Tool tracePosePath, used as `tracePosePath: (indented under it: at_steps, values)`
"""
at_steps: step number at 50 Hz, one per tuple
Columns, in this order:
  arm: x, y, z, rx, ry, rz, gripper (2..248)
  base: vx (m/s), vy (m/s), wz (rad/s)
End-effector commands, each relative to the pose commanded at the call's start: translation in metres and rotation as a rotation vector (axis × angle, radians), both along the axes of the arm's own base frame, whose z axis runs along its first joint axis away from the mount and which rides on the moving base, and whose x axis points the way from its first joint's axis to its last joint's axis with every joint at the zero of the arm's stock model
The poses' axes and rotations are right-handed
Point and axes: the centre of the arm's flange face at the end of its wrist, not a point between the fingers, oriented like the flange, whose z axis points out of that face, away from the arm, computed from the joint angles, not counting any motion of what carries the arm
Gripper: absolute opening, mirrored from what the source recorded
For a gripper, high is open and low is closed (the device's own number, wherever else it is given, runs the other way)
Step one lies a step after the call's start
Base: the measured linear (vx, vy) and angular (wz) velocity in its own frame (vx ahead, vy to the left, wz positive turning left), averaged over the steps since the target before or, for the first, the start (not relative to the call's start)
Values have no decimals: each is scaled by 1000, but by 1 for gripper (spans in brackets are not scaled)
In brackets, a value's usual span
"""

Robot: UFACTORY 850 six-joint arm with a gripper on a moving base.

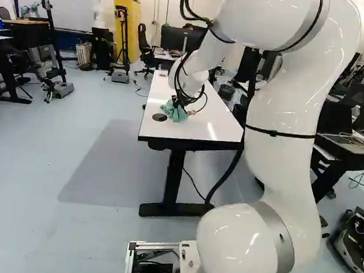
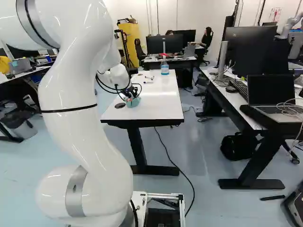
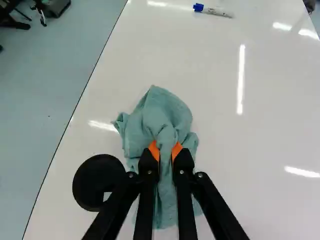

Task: Clean the table with the green towel

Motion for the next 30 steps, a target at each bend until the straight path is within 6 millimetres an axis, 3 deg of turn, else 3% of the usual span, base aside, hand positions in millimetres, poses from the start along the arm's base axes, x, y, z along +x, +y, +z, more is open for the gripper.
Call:
tracePosePath:
  at_steps: [21,30]
  values:
    - [0,0,0,0,0,0,46,0,0,0]
    - [10,2,-1,1,-6,2,46,0,0,0]
